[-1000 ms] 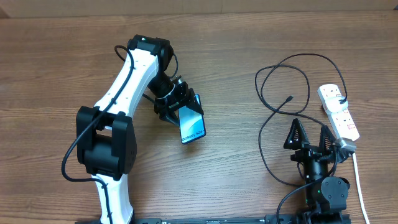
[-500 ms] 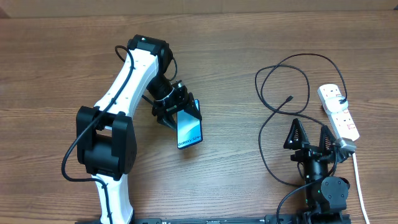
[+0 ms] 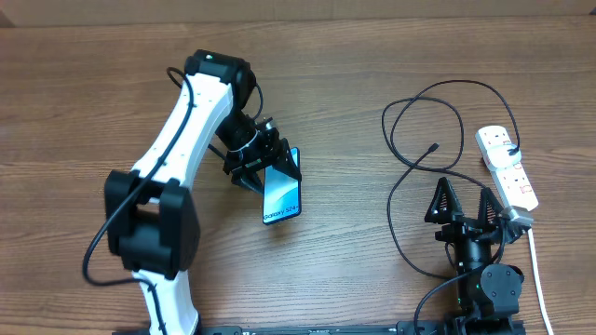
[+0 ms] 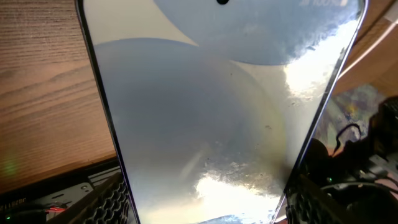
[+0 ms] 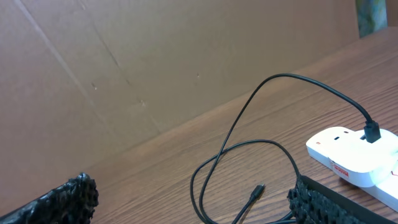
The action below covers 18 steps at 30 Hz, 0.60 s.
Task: Plug charger to phone and switch on socket
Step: 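Raise and rotate the phone toward the right side with the left gripper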
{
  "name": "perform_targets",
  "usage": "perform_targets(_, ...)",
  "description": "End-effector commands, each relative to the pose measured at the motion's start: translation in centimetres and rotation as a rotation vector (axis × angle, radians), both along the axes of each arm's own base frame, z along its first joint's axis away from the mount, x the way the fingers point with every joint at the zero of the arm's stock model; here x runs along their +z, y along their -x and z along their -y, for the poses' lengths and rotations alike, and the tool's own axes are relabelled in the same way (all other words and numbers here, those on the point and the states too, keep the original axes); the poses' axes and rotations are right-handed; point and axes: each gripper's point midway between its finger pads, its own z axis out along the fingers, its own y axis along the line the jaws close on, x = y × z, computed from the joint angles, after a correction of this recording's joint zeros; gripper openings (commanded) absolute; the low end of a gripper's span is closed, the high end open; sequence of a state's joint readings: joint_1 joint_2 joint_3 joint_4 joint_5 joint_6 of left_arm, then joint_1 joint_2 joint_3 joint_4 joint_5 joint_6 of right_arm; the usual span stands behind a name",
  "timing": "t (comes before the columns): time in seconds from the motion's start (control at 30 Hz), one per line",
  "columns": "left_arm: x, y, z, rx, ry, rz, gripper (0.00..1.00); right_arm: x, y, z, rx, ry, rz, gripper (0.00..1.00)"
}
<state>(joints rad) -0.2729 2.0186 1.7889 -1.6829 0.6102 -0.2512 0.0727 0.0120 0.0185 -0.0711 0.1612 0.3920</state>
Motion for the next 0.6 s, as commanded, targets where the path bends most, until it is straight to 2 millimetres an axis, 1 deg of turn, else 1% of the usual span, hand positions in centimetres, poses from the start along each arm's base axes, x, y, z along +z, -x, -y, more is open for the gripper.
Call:
perform_targets(0.0, 4.5, 0.2, 0.5, 0.004, 0.088, 0.131, 0.45, -0.2, 0.0, 0.0, 0.0, 0.004, 0.003, 1.0)
perform_targets(0.13, 7.1, 0.9, 0.9, 0.014, 0.155, 0.188, 0.45, -0.2, 0.0, 0.0, 0.0, 0.004, 0.003, 1.0)
perform_targets(0.3, 9.0, 1.7, 0.8, 0.017, 0.175, 0.243, 0.45, -0.2, 0.0, 0.0, 0.0, 0.004, 0.003, 1.0)
perform_targets(0.4, 9.4, 1.9, 0.7, 0.016, 0.175, 0.261, 0.45, -0.2, 0.0, 0.0, 0.0, 0.004, 0.003, 1.0)
perform_targets(0.5, 9.1, 1.7, 0.3, 0.014, 0.143, 0.27, 0.45, -0.2, 0.0, 0.0, 0.0, 0.004, 0.003, 1.0)
perform_targets(0.57, 8.6, 1.2, -0.2, 0.022, 0.097, 0.288, 0.45, -0.2, 0.0, 0.0, 0.0, 0.004, 0.003, 1.0)
